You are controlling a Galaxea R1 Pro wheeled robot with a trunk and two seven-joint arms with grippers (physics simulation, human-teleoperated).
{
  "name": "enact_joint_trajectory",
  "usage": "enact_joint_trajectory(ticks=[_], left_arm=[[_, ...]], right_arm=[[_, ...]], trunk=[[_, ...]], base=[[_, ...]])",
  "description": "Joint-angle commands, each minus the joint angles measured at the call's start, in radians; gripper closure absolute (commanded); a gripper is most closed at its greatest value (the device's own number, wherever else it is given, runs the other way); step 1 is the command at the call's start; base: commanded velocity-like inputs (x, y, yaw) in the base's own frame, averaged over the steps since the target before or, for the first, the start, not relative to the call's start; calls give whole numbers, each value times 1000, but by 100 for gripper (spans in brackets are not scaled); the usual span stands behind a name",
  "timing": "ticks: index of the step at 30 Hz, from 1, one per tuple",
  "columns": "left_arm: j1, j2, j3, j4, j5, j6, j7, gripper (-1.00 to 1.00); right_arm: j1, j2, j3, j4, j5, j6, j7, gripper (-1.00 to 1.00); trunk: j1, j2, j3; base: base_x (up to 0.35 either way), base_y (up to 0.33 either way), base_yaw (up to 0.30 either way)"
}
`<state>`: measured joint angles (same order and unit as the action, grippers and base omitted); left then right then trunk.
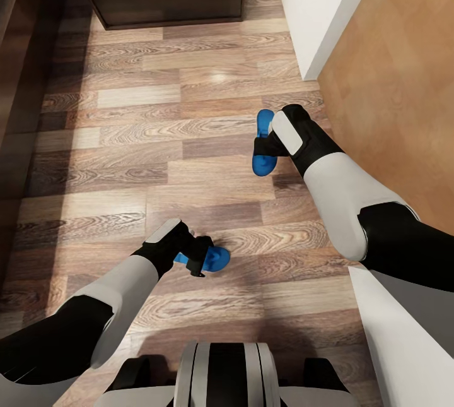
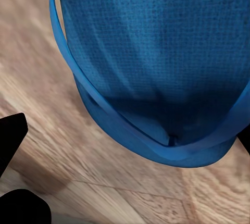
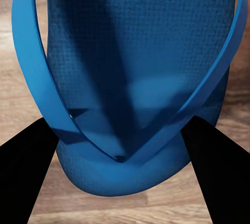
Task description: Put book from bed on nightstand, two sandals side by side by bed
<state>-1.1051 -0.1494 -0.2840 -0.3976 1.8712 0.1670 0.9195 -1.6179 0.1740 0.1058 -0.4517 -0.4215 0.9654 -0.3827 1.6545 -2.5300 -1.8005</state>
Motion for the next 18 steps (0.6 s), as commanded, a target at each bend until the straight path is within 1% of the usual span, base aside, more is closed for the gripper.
enact_joint_trajectory(ticks=[1, 9, 18], left_arm=[[1, 1, -6, 3, -3, 6, 1, -100], [1, 1, -6, 3, -3, 7, 0, -100], [1, 2, -6, 3, -3, 8, 0, -100]], right_arm=[[0, -1, 6, -1, -11, 3, -8, 100], [0, -1, 6, -1, -11, 3, -10, 100], [0, -1, 6, -1, -11, 3, -9, 100]], trunk=[[4, 0, -1], [7, -2, -32], [8, -2, -32]], base=[[0, 0, 0], [0, 0, 0], [0, 0, 0]])
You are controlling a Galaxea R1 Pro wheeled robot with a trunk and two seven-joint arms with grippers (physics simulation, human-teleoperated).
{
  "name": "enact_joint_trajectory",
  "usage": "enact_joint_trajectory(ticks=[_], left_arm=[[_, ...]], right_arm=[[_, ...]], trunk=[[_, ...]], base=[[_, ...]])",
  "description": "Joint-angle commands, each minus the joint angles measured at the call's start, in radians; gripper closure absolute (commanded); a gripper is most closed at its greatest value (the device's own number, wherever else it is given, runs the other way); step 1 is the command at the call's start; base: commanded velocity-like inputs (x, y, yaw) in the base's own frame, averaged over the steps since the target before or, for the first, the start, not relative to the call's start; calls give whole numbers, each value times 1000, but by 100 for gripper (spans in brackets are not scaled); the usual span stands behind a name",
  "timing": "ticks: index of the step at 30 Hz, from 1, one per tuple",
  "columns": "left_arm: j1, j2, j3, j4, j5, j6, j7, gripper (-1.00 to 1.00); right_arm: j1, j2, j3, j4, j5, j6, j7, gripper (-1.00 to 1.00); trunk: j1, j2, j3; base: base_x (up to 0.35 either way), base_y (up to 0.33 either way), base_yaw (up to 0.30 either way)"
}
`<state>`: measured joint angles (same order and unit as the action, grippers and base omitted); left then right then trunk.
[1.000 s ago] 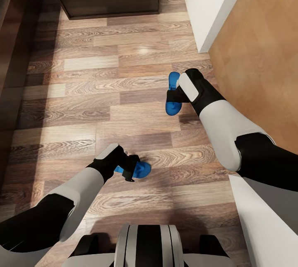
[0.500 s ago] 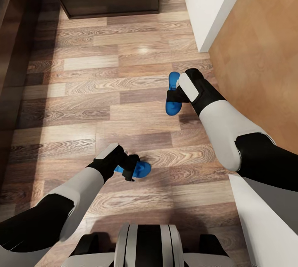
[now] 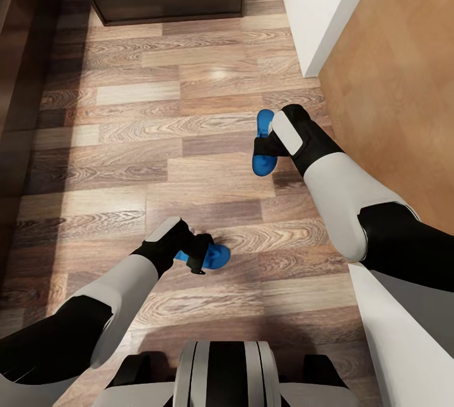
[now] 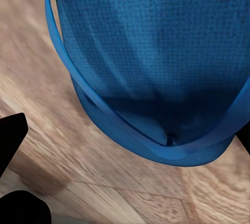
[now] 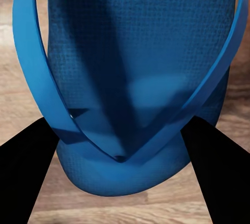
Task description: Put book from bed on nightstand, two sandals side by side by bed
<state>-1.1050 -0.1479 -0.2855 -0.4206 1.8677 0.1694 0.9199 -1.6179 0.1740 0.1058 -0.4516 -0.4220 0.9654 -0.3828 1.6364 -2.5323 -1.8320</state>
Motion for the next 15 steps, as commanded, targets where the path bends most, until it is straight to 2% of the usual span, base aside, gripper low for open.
enact_joint_trajectory(ticks=[1, 11, 12, 15], left_arm=[[1, 1, -4, 26, 1, 5, 0, -100], [1, 1, -4, 26, -1, 8, -2, -100], [1, 1, -4, 26, -1, 11, -5, 100], [1, 1, -4, 26, -1, 20, -12, 100]], right_arm=[[0, -1, 6, -1, -11, 3, -9, 100], [0, -1, 6, -1, -11, 3, -8, 100], [0, -1, 7, -1, -10, 3, -9, 100], [0, -1, 7, -1, -10, 3, -9, 100]], trunk=[[26, 0, -1], [26, 0, -1], [26, 0, -1], [26, 0, -1]], base=[[0, 0, 0], [0, 0, 0], [0, 0, 0], [0, 0, 0]])
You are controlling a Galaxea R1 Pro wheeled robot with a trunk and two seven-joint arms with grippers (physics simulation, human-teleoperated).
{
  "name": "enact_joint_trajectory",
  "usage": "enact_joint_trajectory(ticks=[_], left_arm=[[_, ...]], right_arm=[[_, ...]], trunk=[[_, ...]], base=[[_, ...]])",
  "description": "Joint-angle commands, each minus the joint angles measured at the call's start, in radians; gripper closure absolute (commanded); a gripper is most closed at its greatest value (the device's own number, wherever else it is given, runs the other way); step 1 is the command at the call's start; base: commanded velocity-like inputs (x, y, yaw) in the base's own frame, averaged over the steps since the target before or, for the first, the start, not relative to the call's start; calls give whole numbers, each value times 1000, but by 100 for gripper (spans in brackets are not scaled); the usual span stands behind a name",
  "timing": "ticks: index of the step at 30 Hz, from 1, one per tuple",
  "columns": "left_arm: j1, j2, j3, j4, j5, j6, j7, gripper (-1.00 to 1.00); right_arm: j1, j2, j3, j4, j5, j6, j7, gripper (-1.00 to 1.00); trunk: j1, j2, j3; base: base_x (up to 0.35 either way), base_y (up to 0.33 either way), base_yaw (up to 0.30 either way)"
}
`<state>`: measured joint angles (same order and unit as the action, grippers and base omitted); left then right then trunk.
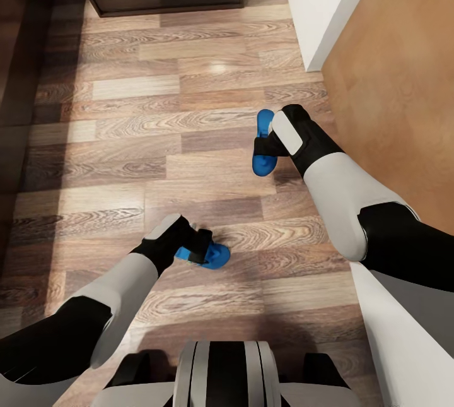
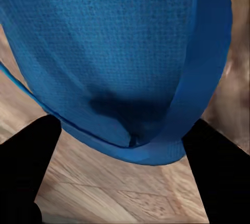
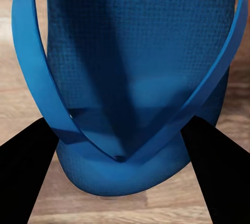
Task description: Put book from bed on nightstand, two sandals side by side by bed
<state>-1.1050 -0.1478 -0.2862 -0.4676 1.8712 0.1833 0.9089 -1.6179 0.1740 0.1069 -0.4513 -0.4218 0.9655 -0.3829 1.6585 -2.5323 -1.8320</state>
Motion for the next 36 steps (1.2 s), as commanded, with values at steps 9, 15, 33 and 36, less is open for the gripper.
enact_joint_trajectory(ticks=[9, 15, 33, 36], left_arm=[[1, 1, -4, 73, -5, 16, -8, 100], [1, 1, -4, 73, -5, 16, -9, 100], [1, 1, -4, 73, -6, 15, -9, 100], [1, 1, -4, 73, -6, 15, -9, 100]], right_arm=[[0, 0, 7, -1, -10, 2, -10, 100], [0, 0, 7, -1, -10, 2, -9, 100], [0, 0, 7, -1, -9, 2, -8, 100], [0, 0, 7, -1, -9, 2, -8, 100]], trunk=[[4, 0, -1], [4, 0, -1], [4, 0, -1], [4, 0, -1]], base=[[0, 0, 0], [0, 0, 0], [0, 0, 0], [0, 0, 0]])
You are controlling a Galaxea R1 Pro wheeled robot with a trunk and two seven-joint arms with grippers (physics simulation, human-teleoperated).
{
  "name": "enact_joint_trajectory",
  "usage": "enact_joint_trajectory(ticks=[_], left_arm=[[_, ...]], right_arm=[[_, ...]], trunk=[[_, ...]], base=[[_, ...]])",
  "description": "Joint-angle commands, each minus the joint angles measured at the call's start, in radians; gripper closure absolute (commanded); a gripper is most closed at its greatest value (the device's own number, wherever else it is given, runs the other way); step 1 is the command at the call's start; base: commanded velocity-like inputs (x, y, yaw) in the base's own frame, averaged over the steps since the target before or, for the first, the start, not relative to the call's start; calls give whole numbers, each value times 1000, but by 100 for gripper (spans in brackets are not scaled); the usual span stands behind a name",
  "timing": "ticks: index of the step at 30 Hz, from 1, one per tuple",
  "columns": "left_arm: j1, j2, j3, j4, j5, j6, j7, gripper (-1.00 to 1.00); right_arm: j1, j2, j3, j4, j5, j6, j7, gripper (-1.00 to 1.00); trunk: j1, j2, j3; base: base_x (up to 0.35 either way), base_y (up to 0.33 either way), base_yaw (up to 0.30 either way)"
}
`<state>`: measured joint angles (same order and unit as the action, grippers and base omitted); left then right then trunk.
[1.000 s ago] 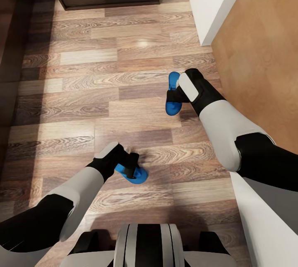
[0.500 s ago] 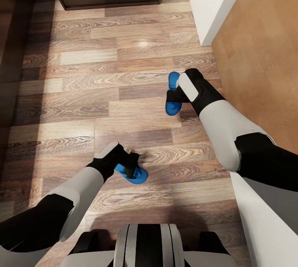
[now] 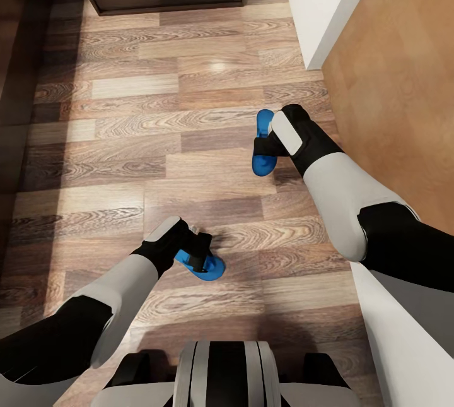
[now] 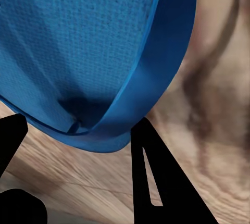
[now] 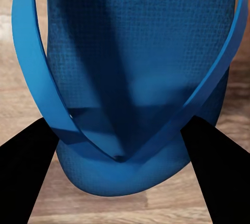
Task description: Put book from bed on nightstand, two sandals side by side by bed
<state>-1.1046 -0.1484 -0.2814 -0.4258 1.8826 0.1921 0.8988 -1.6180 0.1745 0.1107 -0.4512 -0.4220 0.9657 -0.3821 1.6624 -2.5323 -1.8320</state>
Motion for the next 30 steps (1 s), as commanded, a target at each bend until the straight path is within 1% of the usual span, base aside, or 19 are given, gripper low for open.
enact_joint_trajectory(ticks=[1, 9, 12, 17, 20, 21, 22, 24, 26, 27, 28, 29, 30], left_arm=[[0, 1, -8, 32, -17, 6, 1, 100], [0, 1, -9, 32, -17, 6, 2, 100], [0, 2, -9, 32, -17, 6, 2, 100], [0, 19, -10, 32, -18, 7, 2, 100], [0, 41, -12, 31, -19, 12, 3, 100], [0, 49, -14, 31, -20, 25, 4, 100], [0, 52, -15, 32, -27, 30, 4, 100], [0, 58, -17, 32, -64, 35, 5, 100], [0, 61, -19, 31, -153, 38, 3, 100], [0, 61, -20, 31, -177, 39, 3, 100], [0, 62, -20, 30, -219, 40, 2, 100], [0, 62, -20, 30, -250, 41, 1, 100], [0, 62, -20, 30, -270, 42, 1, 100]], right_arm=[[0, 0, 3, -1, -9, 2, -9, 100], [0, 0, 4, 0, -9, 2, -9, 100], [0, 0, 4, 0, -8, 2, -9, 100], [0, 0, 4, 0, -9, 2, -9, 100], [0, 0, 3, 1, -8, 2, -9, 100], [0, 0, 3, 2, -8, 2, -9, 100], [0, 0, 3, 2, -7, 1, -9, 100], [0, 0, 3, 5, -7, 1, -9, 100], [0, 0, 3, 20, -7, -2, -9, 100], [0, 0, 3, 25, -7, -2, -9, 100], [0, 0, 3, 33, -7, -3, -8, 100], [0, 0, 3, 41, -7, -4, -8, 100], [0, 0, 3, 49, -7, -6, -8, 100]], trunk=[[0, 0, -1], [0, 0, -1], [-1, 1, 11], [-3, 2, 30], [-5, 2, 42], [-5, 3, 46], [-6, 3, 50], [-7, 3, 57], [-8, 4, 65], [-8, 4, 69], [-8, 4, 73], [-9, 5, 77], [-9, 5, 81]], base=[[0, 0, 0], [0, 0, 0], [0, 0, 0], [0, 0, 0], [0, 0, 0], [0, 0, 0], [0, 0, 0], [0, 0, 0], [0, 0, 0], [0, 0, 0], [0, 0, 0], [0, 0, 0], [0, 0, 0]])
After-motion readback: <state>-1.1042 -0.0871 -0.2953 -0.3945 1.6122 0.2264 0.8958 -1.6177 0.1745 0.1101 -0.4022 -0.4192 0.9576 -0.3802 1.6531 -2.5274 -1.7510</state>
